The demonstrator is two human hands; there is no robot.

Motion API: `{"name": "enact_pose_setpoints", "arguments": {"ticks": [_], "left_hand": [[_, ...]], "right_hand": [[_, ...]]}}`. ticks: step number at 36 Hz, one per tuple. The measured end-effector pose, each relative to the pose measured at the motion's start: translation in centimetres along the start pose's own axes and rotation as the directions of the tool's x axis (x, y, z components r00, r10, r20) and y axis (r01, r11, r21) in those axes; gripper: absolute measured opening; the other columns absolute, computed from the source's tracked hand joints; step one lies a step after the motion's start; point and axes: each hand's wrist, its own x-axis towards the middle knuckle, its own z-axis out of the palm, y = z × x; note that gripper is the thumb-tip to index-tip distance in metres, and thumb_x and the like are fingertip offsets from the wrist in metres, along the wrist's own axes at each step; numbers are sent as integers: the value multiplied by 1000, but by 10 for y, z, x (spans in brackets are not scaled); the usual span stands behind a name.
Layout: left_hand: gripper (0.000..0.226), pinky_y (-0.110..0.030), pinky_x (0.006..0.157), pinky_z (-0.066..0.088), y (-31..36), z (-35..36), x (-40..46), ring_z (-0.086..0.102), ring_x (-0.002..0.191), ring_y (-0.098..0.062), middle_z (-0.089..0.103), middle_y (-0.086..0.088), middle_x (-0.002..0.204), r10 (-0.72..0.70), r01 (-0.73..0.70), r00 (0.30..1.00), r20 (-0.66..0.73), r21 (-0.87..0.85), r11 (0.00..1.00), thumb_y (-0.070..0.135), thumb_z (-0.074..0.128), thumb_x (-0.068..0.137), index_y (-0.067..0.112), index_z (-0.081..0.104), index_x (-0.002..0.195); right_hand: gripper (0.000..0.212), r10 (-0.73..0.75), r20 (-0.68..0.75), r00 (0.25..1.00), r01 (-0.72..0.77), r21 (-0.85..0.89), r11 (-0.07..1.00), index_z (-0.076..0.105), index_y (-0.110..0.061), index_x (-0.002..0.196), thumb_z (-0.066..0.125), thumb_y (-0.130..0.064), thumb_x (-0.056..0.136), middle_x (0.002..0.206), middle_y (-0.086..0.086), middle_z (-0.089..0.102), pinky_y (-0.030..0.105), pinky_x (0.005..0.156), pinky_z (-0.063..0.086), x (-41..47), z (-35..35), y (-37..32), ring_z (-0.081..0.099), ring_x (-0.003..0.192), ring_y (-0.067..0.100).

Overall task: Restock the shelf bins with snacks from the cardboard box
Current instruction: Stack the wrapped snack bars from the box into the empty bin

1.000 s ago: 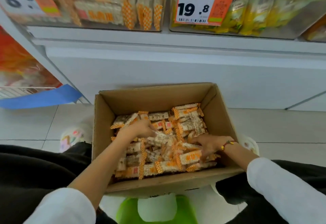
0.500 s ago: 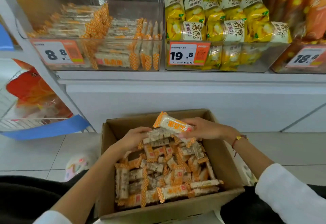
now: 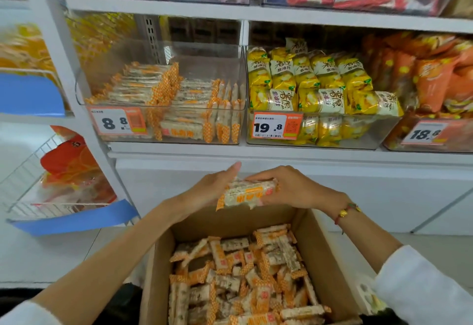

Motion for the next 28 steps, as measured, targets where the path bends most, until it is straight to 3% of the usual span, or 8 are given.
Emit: {"name": "enact_pose_setpoints", "arguments": {"ticks": [3, 6, 10, 15, 19, 24, 26, 28], "left_hand": [[52, -12, 83, 43, 1, -1, -8, 58, 100, 3, 61, 20, 115, 90, -91, 996, -19, -25, 996, 60, 64, 71, 37, 52, 116], [46, -11, 75, 48, -2, -12, -6, 66, 93, -4, 72, 14, 97, 129, -138, 986, -102, -93, 986, 43, 80, 64, 33, 63, 104], [29, -21, 79, 51, 8, -33, -14, 68, 83, -4, 74, 15, 84, 224, -237, 949, -223, -30, 971, 34, 82, 67, 32, 67, 92], [59, -23, 93, 48, 28, -71, -33, 64, 99, -1, 70, 22, 96, 322, -318, 911, -259, 60, 946, 49, 87, 57, 24, 63, 106], [36, -2, 70, 45, 40, -95, -38, 59, 73, 20, 62, 38, 67, 402, -394, 847, -347, 97, 914, 17, 83, 67, 34, 57, 86], [31, -5, 61, 45, 52, -130, -34, 66, 71, 8, 71, 24, 73, 482, -502, 771, -416, 68, 862, 21, 81, 65, 28, 63, 90], [30, 0, 58, 42, 53, -144, -26, 60, 67, 17, 67, 27, 70, 490, -529, 709, -507, 77, 845, 16, 74, 78, 30, 59, 101], [31, 0, 66, 40, 52, -159, -15, 58, 73, 19, 63, 22, 85, 499, -555, 617, -609, 112, 824, 28, 63, 90, 24, 58, 121]], "right_hand": [[46, 8, -95, 995, 0, 88, 996, 61, -47, 115, 80, -33, 76, 119, -12, 64, 43, 88, 52, -1, 0, -5, 65, 99, 19], [43, 7, -154, 988, 17, 156, 988, 63, -46, 112, 82, -35, 74, 117, -12, 61, 37, 89, 51, 1, -3, -16, 60, 102, 12], [51, -39, -177, 983, 67, 156, 985, 59, -39, 123, 80, -33, 76, 121, -9, 55, 25, 88, 45, 2, -12, -42, 53, 105, 5], [79, -81, 25, 996, 82, -55, 995, 18, -42, 149, 63, -52, 85, 155, -15, 18, 31, 115, 21, 5, -34, -82, 16, 141, 7], [69, -135, 6, 991, 136, -55, 989, 25, -36, 149, 60, -45, 90, 150, -14, 35, 17, 103, 34, 23, -56, -112, 37, 132, 5], [64, -194, -55, 979, 195, 15, 981, 40, -29, 144, 67, -37, 87, 144, -10, 43, 11, 95, 41, 60, -81, -132, 42, 129, 5], [63, -188, -81, 979, 192, 45, 980, 42, -26, 142, 68, -37, 86, 143, -8, 45, 16, 97, 43, 78, -86, -137, 45, 127, 7], [60, -174, -161, 971, 187, 66, 980, 46, -24, 139, 68, -37, 85, 137, -4, 51, 28, 101, 45, 98, -89, -139, 49, 123, 9]]}}
